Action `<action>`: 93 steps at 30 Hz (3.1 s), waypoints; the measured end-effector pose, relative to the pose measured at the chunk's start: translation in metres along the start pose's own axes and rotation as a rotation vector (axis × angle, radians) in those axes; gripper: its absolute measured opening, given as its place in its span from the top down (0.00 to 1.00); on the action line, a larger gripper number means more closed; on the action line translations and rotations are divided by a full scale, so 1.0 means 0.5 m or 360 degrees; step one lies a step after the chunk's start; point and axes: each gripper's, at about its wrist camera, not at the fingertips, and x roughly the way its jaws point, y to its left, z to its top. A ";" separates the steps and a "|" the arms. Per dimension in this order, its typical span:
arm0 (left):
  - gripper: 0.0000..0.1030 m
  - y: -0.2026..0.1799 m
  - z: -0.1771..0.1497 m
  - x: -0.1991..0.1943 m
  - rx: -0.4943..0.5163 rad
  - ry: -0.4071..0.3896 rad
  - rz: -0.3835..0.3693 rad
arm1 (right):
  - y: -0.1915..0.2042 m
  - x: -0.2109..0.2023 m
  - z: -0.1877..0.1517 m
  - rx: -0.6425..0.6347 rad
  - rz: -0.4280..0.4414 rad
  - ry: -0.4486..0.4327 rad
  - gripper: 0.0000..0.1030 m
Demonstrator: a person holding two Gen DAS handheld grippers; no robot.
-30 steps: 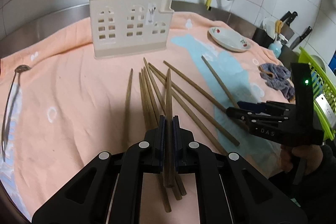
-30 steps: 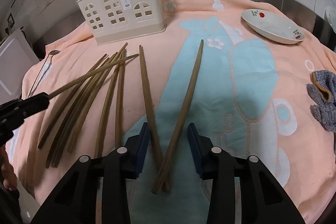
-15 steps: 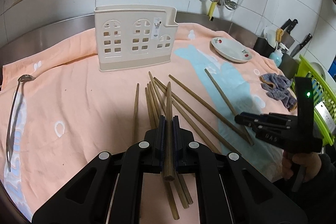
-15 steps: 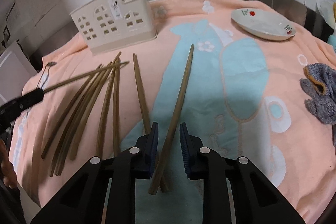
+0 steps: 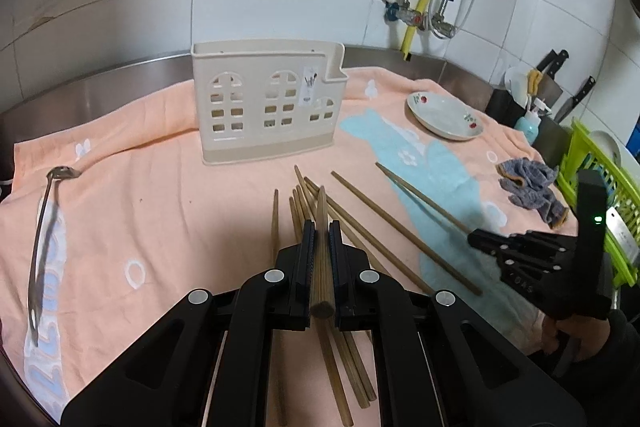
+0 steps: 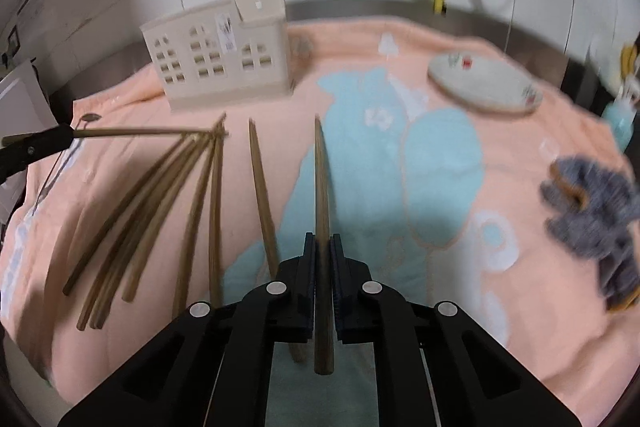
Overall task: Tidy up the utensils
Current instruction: 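Lift the left tool's chopstick into the white holder while the right tool inserts its own, then open the left tool in the holder while the right tool releases its chopstick, then move both tools back down to the remaining chopsticks on the towel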
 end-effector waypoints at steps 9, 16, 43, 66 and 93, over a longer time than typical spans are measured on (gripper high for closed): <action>0.95 0.022 0.050 -0.024 -0.0023 -0.0055 0.0018 | 0.007 -0.085 0.118 -0.0169 0.0061 -0.0260 0.94; 0.95 0.020 0.129 -0.048 0.0040 -0.0120 0.0048 | 0.013 -0.127 0.260 -0.0317 0.0148 -0.0348 0.94; 0.95 0.039 0.447 -0.059 0.0221 -0.0415 0.0376 | 0.066 -0.022 0.505 -0.0467 0.0307 -0.0155 0.94; 0.92 0.124 0.392 0.061 0.0087 -0.0160 0.0383 | 0.068 0.059 0.493 -0.0442 0.0295 -0.0087 0.74; 0.71 0.050 0.043 -0.064 0.0036 -0.0003 0.0234 | 0.027 -0.068 0.132 -0.0363 0.0253 -0.0071 0.64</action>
